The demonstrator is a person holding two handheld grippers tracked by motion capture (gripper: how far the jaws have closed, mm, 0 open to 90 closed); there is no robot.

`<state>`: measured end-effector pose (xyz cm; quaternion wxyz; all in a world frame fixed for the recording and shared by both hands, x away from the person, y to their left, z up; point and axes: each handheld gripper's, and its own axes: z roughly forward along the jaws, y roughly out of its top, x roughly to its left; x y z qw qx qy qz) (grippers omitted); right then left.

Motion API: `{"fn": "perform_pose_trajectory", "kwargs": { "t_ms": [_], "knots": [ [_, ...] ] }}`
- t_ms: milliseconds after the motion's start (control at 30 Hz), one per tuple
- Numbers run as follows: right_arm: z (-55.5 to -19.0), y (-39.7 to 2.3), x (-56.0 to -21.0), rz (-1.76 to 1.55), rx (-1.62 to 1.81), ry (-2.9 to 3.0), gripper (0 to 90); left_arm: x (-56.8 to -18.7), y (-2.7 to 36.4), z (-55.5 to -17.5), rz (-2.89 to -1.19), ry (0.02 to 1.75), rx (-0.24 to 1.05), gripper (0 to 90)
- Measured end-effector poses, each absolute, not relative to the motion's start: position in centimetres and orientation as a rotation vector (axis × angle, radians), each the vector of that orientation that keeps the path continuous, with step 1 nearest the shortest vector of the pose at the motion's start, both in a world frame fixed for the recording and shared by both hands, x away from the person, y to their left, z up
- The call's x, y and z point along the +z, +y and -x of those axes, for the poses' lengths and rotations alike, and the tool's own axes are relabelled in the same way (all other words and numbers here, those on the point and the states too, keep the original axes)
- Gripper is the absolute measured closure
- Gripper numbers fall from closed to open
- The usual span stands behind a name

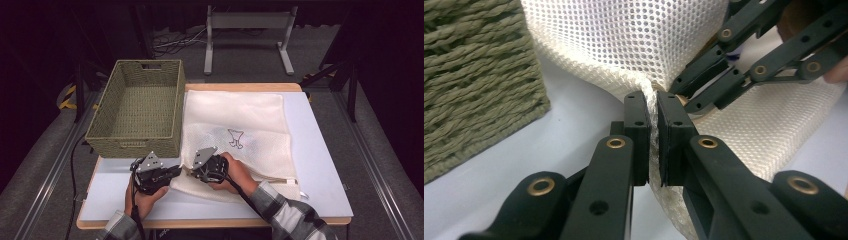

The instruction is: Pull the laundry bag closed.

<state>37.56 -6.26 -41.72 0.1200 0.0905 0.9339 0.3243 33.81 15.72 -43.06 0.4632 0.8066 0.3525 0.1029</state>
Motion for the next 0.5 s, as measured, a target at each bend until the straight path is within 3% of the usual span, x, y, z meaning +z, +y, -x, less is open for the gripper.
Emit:
{"fn": "perform_pose_trajectory", "kwargs": {
  "t_ms": [500],
  "knots": [
    [-37.52, -6.19, -41.50, -0.271, 0.941, 2.713, 82.3, -42.95, 15.86, -33.71, -1.937, 0.902, 0.279, 85.6]
  ]
}}
